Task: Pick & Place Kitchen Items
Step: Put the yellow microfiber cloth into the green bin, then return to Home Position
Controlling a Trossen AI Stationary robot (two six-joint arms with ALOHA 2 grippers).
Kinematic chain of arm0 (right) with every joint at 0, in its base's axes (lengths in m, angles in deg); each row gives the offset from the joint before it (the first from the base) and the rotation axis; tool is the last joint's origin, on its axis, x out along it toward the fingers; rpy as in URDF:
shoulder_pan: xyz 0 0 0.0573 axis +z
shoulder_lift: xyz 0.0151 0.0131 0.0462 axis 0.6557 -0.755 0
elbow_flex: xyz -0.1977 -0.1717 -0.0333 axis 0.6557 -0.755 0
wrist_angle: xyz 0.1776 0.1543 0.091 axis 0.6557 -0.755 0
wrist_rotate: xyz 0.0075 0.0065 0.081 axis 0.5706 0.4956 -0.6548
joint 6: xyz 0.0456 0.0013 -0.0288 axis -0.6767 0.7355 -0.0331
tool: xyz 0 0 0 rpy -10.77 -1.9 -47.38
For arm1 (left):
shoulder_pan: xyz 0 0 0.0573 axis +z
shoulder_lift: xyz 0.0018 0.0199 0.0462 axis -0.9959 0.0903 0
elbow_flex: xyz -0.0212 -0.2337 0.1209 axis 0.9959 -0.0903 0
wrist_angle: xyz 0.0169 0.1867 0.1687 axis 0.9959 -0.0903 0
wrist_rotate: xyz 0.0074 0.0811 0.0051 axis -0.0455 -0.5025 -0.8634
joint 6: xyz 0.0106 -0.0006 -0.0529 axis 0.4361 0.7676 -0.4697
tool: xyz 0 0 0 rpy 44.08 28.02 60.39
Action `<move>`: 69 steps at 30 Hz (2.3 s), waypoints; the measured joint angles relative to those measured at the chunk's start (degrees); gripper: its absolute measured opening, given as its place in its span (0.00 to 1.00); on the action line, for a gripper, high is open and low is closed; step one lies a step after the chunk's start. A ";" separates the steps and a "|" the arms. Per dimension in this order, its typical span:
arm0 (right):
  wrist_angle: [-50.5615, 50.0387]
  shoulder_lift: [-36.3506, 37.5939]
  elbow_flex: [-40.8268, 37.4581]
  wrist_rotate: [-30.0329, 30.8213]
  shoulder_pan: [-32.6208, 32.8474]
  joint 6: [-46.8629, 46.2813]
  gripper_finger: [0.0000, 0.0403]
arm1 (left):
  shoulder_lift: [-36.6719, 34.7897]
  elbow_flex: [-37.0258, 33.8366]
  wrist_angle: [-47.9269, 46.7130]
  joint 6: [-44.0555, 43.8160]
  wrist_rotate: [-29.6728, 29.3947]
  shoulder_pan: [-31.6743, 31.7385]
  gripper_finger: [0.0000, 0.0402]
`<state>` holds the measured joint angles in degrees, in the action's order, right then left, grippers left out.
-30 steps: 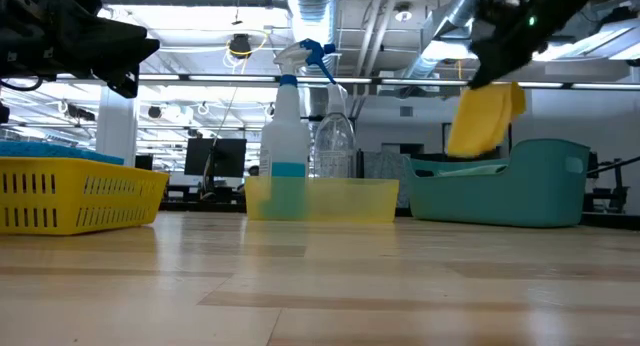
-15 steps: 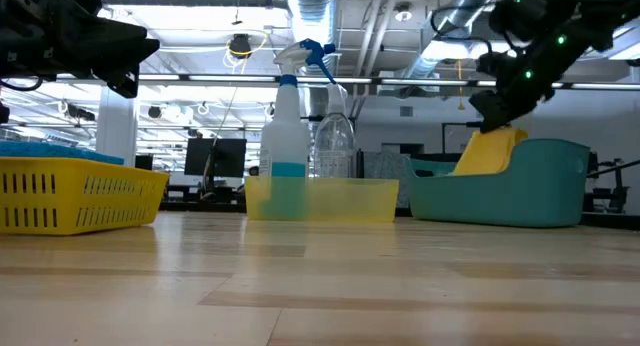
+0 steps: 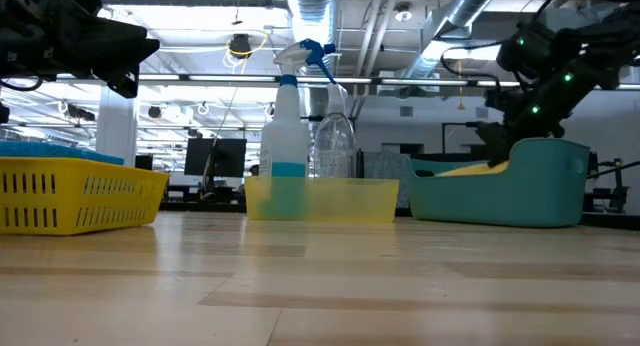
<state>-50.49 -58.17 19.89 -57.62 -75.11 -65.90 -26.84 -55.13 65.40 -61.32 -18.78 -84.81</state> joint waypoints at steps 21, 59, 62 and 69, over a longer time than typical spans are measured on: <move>11.32 -1.80 -1.80 -1.65 2.93 0.48 0.09 | 0.02 0.00 0.00 -0.02 -0.02 0.02 0.26; 41.19 12.03 -18.47 -9.10 47.28 -4.59 0.00 | 0.01 0.00 0.00 -0.02 0.00 0.01 0.26; 38.09 15.07 -19.31 -8.97 48.83 -3.07 0.00 | 0.02 0.00 0.00 -0.01 -0.01 0.02 0.26; 27.68 25.66 -19.33 -8.99 48.96 0.46 0.00 | 0.00 0.00 0.00 -0.02 0.00 0.00 0.26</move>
<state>-22.81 -32.51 0.56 -66.61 -26.14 -65.44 -26.84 -55.13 65.40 -61.34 -18.78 -84.81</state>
